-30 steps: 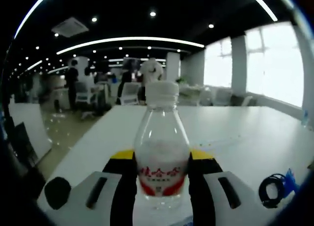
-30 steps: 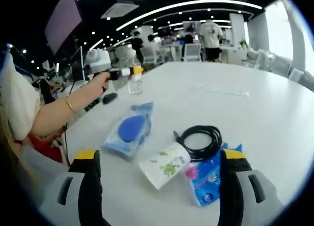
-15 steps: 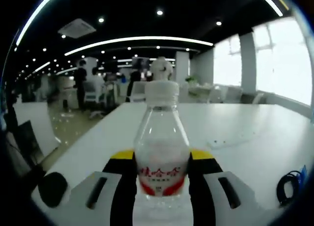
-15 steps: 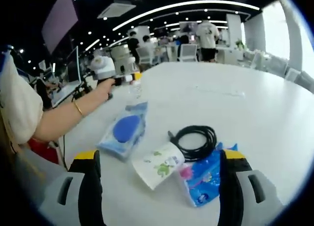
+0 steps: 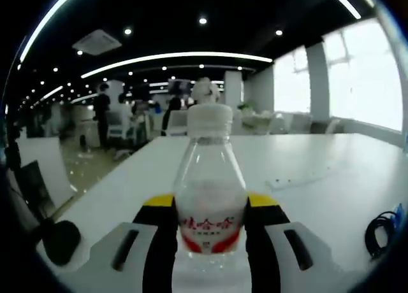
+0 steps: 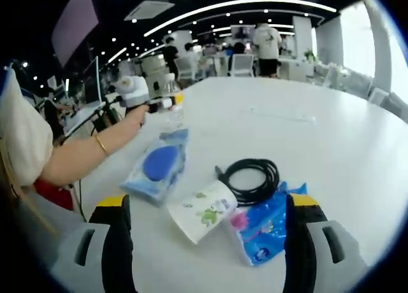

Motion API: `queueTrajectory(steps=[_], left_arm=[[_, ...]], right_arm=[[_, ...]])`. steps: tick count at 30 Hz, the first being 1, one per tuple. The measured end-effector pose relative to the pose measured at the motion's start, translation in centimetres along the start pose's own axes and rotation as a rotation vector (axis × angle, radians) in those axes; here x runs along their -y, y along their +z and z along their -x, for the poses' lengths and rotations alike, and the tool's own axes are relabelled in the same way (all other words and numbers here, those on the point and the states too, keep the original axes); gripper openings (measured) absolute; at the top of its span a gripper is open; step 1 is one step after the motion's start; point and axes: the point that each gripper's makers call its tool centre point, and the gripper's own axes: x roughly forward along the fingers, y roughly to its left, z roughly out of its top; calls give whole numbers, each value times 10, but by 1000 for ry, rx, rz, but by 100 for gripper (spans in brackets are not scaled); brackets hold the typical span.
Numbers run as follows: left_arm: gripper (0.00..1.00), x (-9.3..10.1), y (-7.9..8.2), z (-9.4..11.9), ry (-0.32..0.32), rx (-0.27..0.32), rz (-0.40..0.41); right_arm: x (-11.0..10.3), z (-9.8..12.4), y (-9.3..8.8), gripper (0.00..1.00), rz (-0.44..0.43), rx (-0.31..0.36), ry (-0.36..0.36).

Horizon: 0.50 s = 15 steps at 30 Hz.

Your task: Arrange the tabletop items into an orderly group along one side of the table until the central work area is clear of visible clutter.

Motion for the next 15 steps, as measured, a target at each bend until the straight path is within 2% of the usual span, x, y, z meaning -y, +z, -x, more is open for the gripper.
queueTrajectory(steps=[2, 3, 10, 15], left_arm=[[38, 3, 1, 1, 2, 0, -55], [38, 5, 1, 0, 3, 2, -58], [38, -2, -1, 4, 36, 4, 0], [39, -2, -4, 6, 37, 2, 9]], right_arm=[[-1, 0, 0, 99, 0, 0, 3], [-1, 0, 1, 98, -1, 3, 3], [2, 1, 0, 97, -7, -1, -13], [1, 0, -3, 97, -16, -18, -6]])
